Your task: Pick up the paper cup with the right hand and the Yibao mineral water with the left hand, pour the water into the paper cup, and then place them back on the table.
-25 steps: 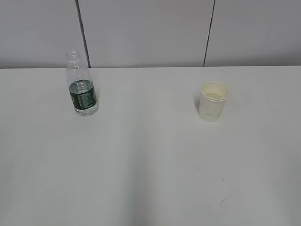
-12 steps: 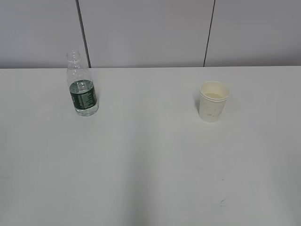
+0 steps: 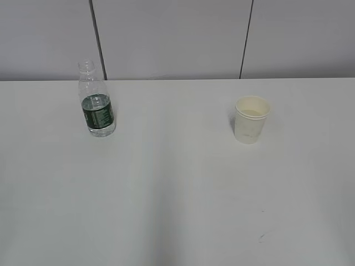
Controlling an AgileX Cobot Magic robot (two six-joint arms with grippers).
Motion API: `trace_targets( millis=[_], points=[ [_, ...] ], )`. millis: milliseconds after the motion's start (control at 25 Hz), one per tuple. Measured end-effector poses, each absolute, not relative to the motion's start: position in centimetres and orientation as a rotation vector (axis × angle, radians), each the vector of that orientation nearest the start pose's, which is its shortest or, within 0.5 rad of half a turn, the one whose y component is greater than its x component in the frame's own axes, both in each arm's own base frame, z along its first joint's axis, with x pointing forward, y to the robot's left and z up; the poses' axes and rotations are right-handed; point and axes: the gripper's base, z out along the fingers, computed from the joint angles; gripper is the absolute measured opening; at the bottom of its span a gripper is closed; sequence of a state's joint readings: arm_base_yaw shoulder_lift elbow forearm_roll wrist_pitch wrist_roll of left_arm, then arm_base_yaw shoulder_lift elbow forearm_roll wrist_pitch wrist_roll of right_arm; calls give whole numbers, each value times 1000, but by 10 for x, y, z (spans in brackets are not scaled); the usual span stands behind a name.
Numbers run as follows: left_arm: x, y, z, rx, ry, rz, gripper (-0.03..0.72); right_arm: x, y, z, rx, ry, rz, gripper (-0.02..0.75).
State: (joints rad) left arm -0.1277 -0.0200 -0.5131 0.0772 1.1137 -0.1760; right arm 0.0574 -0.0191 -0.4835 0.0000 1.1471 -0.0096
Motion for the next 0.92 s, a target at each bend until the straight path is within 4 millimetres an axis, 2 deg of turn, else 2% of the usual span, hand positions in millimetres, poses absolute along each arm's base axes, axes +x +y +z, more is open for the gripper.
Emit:
trace_targets(
  millis=[440,920],
  points=[
    [-11,8,277,-66,2062,-88,321,-10,0,266,-50,2128,16,585],
    [-11,8,277,-66,2062,-88,285,-10,0,266,8,2126,-16,585]
  ],
)
